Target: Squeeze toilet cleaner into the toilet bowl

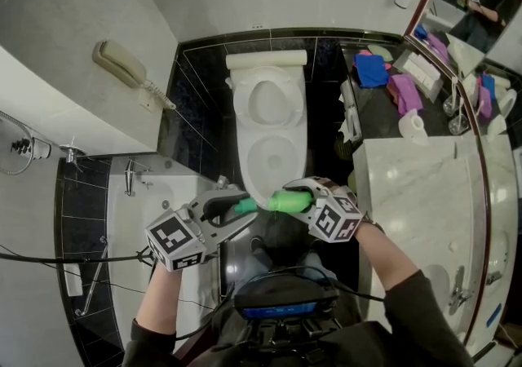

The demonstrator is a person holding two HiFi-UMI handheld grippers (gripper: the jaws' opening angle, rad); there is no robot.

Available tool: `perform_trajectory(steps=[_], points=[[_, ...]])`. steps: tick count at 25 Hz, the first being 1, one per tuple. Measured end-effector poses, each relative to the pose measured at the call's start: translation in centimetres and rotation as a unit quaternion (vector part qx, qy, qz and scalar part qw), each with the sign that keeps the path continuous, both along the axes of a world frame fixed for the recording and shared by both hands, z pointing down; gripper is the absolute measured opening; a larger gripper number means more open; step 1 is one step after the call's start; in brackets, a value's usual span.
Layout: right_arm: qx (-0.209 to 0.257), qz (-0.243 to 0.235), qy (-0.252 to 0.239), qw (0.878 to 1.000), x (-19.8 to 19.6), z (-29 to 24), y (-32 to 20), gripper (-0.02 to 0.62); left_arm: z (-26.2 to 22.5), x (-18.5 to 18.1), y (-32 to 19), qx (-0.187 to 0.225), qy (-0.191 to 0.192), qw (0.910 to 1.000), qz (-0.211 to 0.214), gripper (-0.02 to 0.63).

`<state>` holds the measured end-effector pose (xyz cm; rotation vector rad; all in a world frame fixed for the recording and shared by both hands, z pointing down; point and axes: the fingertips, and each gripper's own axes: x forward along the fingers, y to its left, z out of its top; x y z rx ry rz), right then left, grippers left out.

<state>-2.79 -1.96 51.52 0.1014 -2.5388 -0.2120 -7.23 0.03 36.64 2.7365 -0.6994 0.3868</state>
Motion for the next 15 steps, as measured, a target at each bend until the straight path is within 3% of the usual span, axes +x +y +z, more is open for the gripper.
perform_trajectory(steps=[8, 15], points=[[-0.04, 0.073, -0.015, 0.996, 1.0, -1.2, -1.8, 0.19, 1.1, -2.8, -2.6, 0.057, -0.009, 0.9918, -0.114, 0.15], [-0.076, 0.147, -0.035, 0.986, 1.9, -1.2, -2.6, 0.19, 3.9, -4.3, -3.5, 0.08, -0.038, 0.98, -0.178, 0.151]])
